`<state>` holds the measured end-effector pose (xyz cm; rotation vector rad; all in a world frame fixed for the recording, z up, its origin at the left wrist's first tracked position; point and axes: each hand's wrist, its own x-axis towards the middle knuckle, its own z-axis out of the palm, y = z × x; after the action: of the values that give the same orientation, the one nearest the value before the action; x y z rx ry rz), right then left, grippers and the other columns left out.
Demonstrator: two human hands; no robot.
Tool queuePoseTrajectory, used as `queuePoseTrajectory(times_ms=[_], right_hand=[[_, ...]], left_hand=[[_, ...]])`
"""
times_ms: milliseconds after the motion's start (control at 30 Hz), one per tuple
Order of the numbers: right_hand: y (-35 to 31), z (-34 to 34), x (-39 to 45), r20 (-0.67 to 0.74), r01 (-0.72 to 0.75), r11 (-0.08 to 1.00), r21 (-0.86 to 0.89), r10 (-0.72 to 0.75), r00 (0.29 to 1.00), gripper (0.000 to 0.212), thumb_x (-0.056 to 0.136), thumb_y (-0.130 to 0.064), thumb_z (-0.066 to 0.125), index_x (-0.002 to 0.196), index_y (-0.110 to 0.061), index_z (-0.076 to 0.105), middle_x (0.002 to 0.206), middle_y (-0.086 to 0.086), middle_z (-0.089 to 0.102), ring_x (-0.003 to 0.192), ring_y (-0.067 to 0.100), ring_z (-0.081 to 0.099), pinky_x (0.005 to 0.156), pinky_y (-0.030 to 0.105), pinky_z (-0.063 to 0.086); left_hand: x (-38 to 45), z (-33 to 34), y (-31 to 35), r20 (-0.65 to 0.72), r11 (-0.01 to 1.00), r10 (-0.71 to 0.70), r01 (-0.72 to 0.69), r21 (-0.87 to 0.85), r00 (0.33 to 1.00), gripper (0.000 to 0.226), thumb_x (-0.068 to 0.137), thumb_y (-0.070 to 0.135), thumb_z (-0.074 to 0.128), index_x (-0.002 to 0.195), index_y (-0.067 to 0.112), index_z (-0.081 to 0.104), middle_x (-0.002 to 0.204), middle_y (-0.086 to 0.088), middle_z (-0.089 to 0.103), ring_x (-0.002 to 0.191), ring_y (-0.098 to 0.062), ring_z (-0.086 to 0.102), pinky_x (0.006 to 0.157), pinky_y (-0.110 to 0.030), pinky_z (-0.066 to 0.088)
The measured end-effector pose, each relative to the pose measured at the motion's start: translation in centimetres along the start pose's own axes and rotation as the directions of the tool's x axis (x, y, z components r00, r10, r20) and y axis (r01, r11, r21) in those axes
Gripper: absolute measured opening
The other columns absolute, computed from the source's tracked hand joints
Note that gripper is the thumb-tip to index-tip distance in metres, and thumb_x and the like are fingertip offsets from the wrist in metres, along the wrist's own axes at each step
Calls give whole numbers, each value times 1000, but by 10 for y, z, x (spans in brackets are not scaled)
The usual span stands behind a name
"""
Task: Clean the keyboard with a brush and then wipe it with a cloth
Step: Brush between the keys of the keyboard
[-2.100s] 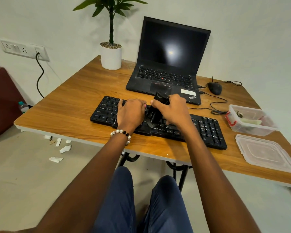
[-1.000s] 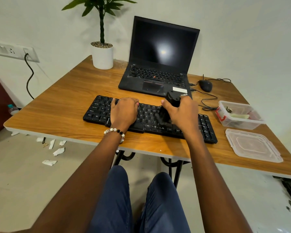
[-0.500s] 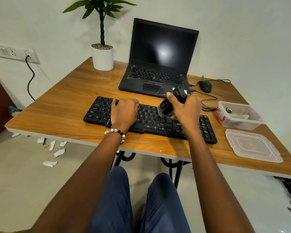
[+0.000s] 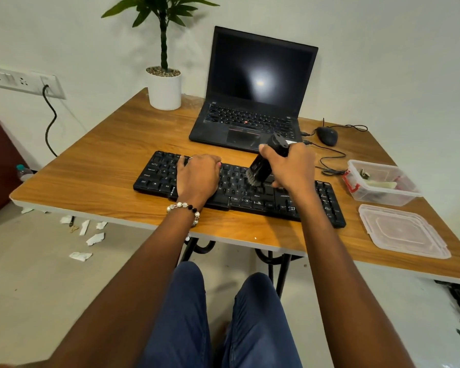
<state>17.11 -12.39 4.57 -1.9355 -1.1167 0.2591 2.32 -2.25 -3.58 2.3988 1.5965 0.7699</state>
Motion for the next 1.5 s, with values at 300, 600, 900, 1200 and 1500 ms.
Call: queuePoseTrajectory(times_ms=[300,600,900,1200,1500], right_hand=[[-12,-10,-4,260,49,977,-208,7,966,31,87,-39,66,81,-9,59,69,5,68,50,21,67,53,35,58],[-12,20,-13,40,126,977,-171,-121,992,42,84,-53,63,74,-12,55,79,8,67,71,26,66,63,46,57],[-15,3,3,204,7,1000,-25,-2,979,42,79,-46,69,87,-5,65,79,14,71,52,18,62,46,32,53],[-15,27,-7,128,164,973,-166,-143,981,39,87,-46,64,79,-9,58,75,7,65,70,25,66,59,38,54],[-18,28,7,70,101,990,-97,-94,993,47,81,-55,65,83,-8,62,77,5,67,65,20,64,53,36,53]], left_hand=[[0,1,0,1,1000,-4,4,-3,1000,32,102,34,39,123,30,62,124,5,65,121,-16,54,117,-47,17],[-1,1,1,-16,1000,14,-14,10,1000,32,102,33,40,124,28,62,124,4,65,121,-17,54,115,-49,21],[-1,-1,1,-4,1000,7,-7,-1,1000,32,102,33,39,125,29,61,125,3,64,123,-17,52,116,-48,19],[-1,-2,1,-8,1000,-2,2,-9,1000,31,101,33,40,124,29,62,124,4,65,122,-16,53,116,-47,20],[-1,0,-1,-12,1000,-1,1,-30,1000,32,101,34,40,123,29,63,123,6,66,122,-15,53,116,-47,19]])
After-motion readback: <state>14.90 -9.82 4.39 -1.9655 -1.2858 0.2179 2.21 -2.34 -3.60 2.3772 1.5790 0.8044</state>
